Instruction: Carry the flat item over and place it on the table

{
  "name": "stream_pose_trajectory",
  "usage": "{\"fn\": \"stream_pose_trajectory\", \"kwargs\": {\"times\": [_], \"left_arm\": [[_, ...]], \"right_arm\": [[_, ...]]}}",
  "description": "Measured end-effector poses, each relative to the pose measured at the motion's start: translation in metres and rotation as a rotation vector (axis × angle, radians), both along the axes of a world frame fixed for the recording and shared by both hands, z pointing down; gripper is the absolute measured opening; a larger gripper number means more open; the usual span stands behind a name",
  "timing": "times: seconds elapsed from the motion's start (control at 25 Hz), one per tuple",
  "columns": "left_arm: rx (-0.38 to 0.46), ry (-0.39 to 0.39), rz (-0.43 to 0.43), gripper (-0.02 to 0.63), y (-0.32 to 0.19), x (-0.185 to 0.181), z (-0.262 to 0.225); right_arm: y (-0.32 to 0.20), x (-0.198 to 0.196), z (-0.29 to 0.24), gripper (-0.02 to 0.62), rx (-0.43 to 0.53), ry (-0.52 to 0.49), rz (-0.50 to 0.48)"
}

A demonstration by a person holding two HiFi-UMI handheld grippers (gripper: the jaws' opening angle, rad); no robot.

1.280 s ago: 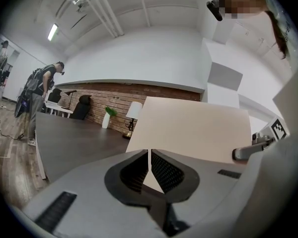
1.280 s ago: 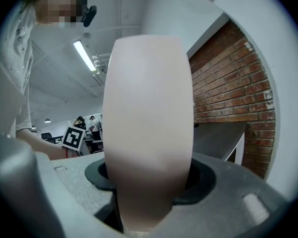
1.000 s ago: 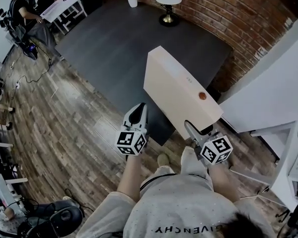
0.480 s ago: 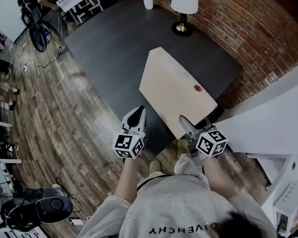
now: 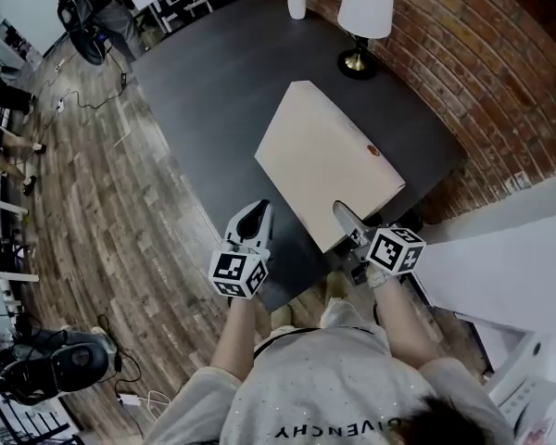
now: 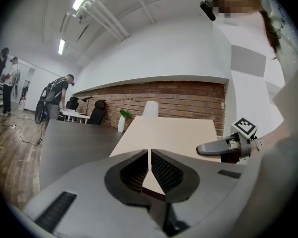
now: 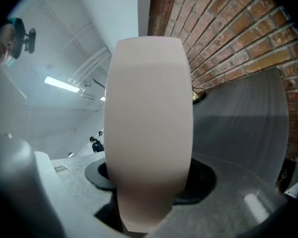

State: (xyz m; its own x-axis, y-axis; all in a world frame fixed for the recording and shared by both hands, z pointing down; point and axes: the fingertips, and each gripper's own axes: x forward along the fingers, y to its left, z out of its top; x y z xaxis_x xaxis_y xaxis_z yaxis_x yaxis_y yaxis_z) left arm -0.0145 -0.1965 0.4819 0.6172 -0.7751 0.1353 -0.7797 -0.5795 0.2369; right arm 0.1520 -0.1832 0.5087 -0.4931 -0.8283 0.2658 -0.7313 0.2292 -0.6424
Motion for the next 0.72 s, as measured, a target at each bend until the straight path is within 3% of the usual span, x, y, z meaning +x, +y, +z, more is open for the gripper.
{"fn": "stream_pose_trajectory", "kwargs": {"times": [0.44, 0.72], "left_arm": [[-0.017, -0.014, -0.079, 0.015, -0.029, 0.003, 0.006], [-0.043, -0.004, -0.062, 0.015, -0.033, 0.025, 0.011]], "right_arm": [[-0.055, 0.012, 0.015, 0.282, -0.11, -0.15, -0.013], [-0.078, 0.014, 0.024, 0.287, -0.176, -0.25, 0.021]]}}
